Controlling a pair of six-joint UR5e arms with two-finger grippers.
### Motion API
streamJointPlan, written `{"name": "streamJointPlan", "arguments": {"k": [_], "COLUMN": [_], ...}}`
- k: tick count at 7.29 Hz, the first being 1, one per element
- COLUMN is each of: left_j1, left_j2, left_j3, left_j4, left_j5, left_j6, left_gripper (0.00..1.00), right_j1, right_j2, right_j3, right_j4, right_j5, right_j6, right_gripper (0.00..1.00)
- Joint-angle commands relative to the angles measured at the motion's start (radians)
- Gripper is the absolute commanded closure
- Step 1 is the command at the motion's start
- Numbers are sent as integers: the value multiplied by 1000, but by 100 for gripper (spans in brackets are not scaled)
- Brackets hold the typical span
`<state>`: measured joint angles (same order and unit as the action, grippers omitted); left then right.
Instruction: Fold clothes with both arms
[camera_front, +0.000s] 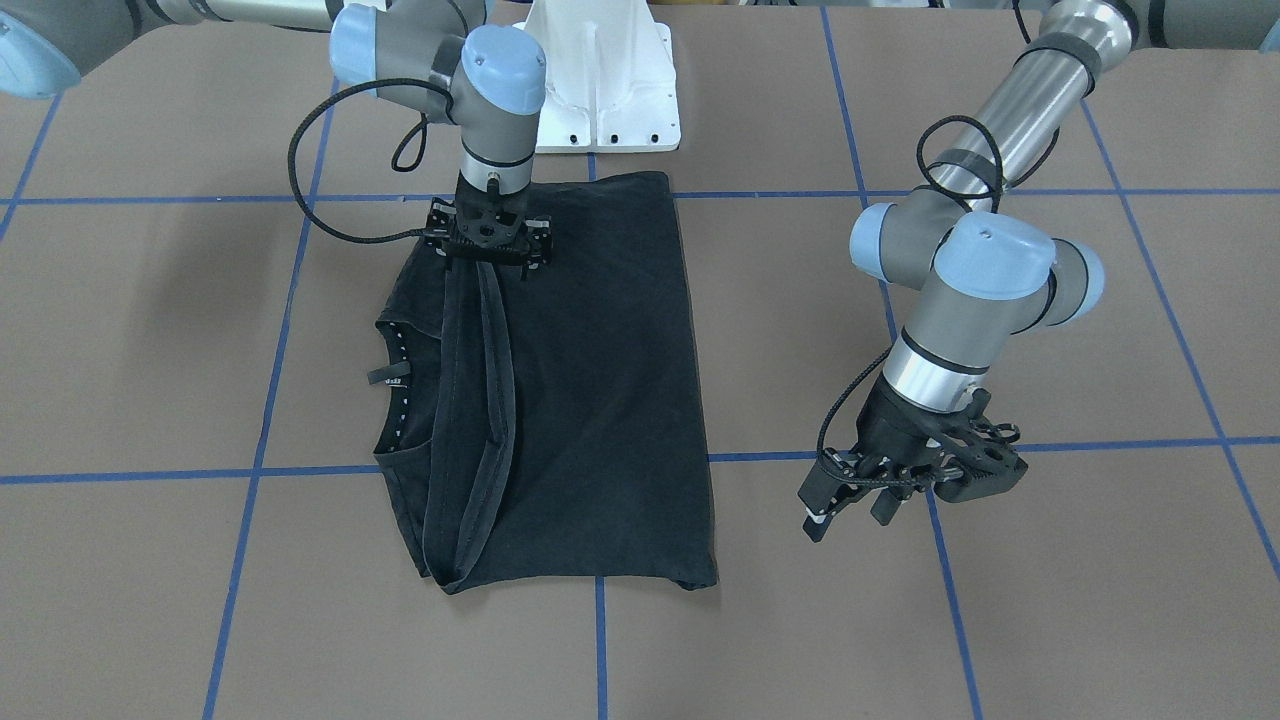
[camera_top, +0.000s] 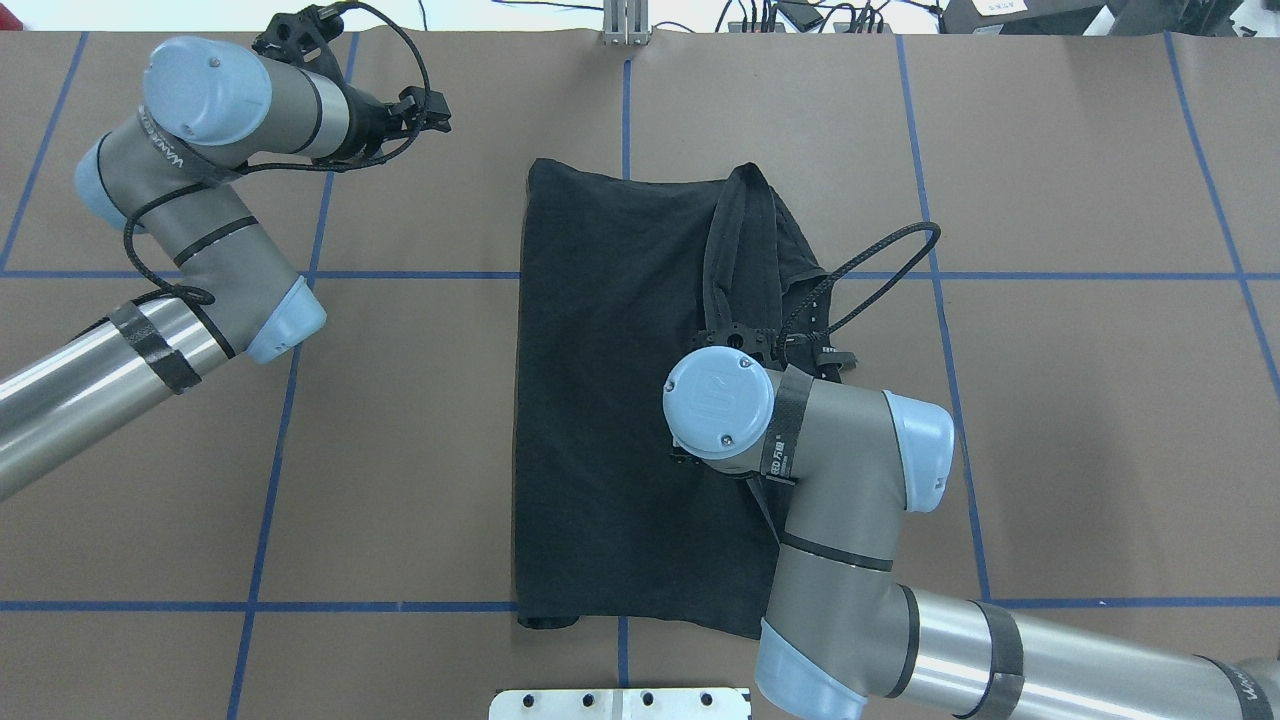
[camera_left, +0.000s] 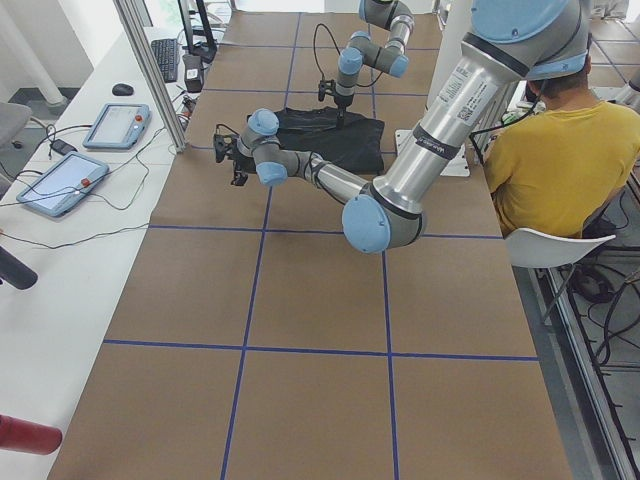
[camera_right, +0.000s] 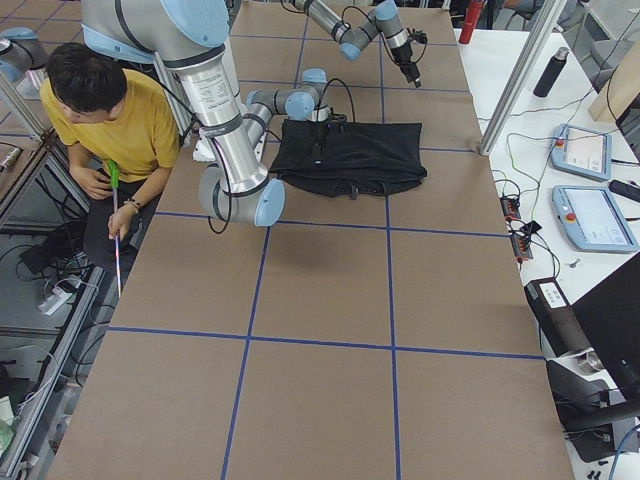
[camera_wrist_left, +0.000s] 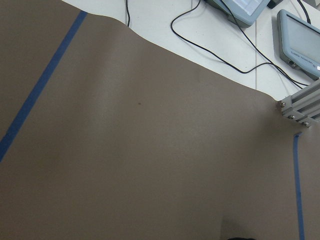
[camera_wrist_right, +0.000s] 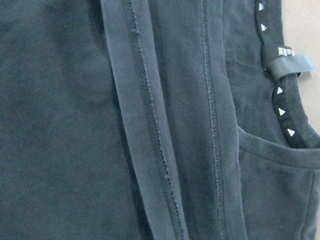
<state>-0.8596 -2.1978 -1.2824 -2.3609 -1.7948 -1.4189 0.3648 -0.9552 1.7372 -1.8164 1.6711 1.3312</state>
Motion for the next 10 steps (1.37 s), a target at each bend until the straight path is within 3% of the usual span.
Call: {"name": "streamJointPlan", "arguments": {"k": [1,5,8,10], "left_j1": [-1,-1,-3,-3], "left_j2": [1,1,3,3], "left_j3": [0,-2,-15,-17], "left_j4": [0,0,0,0], "left_j5": [0,0,0,0], "left_j6": [0,-2,-2,-2], "left_gripper": [0,0,0,0], "right_j1": [2,8,43,110], "right_j2": [-4,-166,-315,-190], "right_j3": [-4,110,251,210], "right_j4": [-9,-1,-1,-14], "right_j5": [3,-2,1,41], "right_j6": [-41,-112,-222,-222], "right_gripper": [0,0,0,0]}}
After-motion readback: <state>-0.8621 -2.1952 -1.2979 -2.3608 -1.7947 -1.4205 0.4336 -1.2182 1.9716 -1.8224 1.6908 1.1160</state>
